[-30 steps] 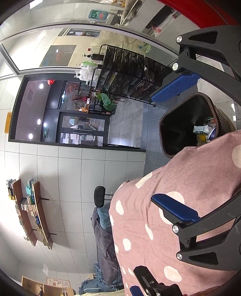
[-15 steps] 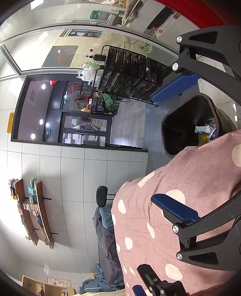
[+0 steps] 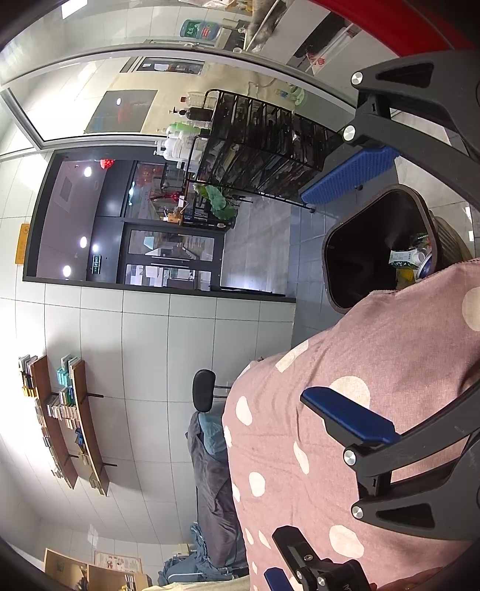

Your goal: Collect trash

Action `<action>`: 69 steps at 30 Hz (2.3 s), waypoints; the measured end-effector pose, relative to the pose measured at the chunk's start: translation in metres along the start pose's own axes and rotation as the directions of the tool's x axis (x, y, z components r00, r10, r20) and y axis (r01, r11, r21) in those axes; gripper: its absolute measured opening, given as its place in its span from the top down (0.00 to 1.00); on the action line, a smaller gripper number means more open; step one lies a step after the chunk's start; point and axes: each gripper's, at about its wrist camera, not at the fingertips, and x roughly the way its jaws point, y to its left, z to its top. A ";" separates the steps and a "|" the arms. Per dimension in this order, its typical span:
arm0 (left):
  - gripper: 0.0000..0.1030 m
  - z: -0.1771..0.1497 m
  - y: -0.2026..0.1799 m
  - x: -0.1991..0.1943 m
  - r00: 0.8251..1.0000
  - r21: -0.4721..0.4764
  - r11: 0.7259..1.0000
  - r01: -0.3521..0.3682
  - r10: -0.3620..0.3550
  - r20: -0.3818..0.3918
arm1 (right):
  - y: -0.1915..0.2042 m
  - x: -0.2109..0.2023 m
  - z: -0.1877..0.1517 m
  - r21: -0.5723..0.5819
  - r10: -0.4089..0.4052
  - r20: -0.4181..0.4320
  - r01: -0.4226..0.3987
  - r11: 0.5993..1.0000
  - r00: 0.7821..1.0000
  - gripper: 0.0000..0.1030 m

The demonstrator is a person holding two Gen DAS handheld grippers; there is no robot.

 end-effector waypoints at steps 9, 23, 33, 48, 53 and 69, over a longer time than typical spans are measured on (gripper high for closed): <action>0.06 0.001 0.001 0.000 1.000 0.001 1.000 0.001 -0.001 -0.003 | 0.000 0.000 0.000 -0.003 -0.001 0.001 0.001 1.000 1.000 0.05; 0.06 0.002 0.000 0.000 1.000 0.002 1.000 0.002 -0.002 -0.003 | 0.000 0.000 0.000 -0.002 -0.001 0.000 0.001 1.000 1.000 0.05; 0.06 0.003 -0.001 0.000 1.000 0.001 1.000 0.002 -0.002 -0.002 | 0.000 0.000 0.000 0.000 -0.001 0.001 0.001 1.000 1.000 0.05; 0.06 0.003 -0.005 0.000 1.000 0.002 1.000 0.003 -0.003 0.000 | 0.001 0.001 0.001 0.001 -0.002 -0.001 0.002 1.000 1.000 0.05; 0.06 0.003 -0.006 -0.001 1.000 -0.004 1.000 -0.004 0.004 -0.006 | 0.000 0.001 0.001 0.002 -0.002 -0.001 0.002 1.000 1.000 0.05; 0.06 0.001 -0.005 -0.001 1.000 -0.010 1.000 0.002 -0.002 0.000 | 0.000 0.001 0.001 0.002 -0.003 -0.002 0.003 1.000 1.000 0.05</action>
